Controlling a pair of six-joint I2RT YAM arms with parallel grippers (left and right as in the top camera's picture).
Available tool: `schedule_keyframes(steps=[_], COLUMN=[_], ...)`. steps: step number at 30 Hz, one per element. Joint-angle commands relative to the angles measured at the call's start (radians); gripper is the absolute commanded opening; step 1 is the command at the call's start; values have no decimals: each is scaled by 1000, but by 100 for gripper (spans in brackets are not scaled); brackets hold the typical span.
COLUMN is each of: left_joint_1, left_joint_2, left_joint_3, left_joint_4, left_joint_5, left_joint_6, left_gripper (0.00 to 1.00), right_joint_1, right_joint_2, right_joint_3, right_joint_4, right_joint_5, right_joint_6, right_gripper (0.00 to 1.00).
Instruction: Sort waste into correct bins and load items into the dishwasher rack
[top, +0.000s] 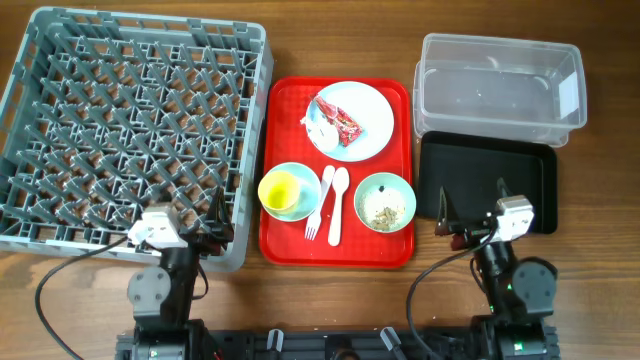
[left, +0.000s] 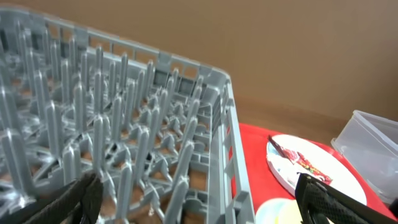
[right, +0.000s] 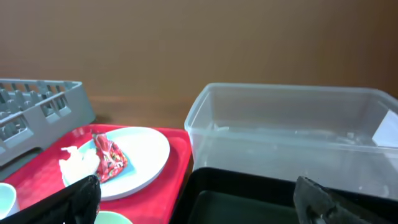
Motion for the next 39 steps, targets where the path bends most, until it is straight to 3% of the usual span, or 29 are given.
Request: schedule_keyframes(steps=[1, 4, 10, 12, 18, 23, 28, 30, 36, 39], left_joint_1=[0, 0, 0, 0, 0, 0, 0, 0, 0, 0], left_joint_2=[121, 326, 737, 784, 776, 777, 777, 777, 787, 793], left_joint_3=[118, 312, 739, 792, 797, 797, 797, 797, 797, 797], left_joint_4=[-75, -239, -605, -666, -673, -661, -661, -661, -661, -661], left_joint_5=[-17, -17, -17, -16, -13, -13, -13, -13, -13, -13], left_joint_6=[-66, -65, -65, -65, -65, -65, -65, -65, -65, -65], left_gripper=[100, 100, 100, 100, 100, 100, 100, 100, 100, 100], right_joint_1=[4, 4, 4, 4, 16, 213, 366, 378, 404, 434], right_joint_2=[153, 392, 938, 1068, 1101, 1183, 1592, 1707, 2016, 2088], right_joint_3=[146, 339, 904, 1044, 1075, 1239, 1564, 1589, 1588, 1588], right_joint_4=[-13, -127, -598, -724, -683, -727, -832, -793, -727, -688], right_joint_5=[-31, -70, -122, -127, -267, -144, -52, -53, -124, -140], right_joint_6=[25, 25, 22, 31, -9, -58, -123, -103, -26, -10], right_gripper=[100, 100, 100, 100, 97, 90, 89, 81, 77, 77])
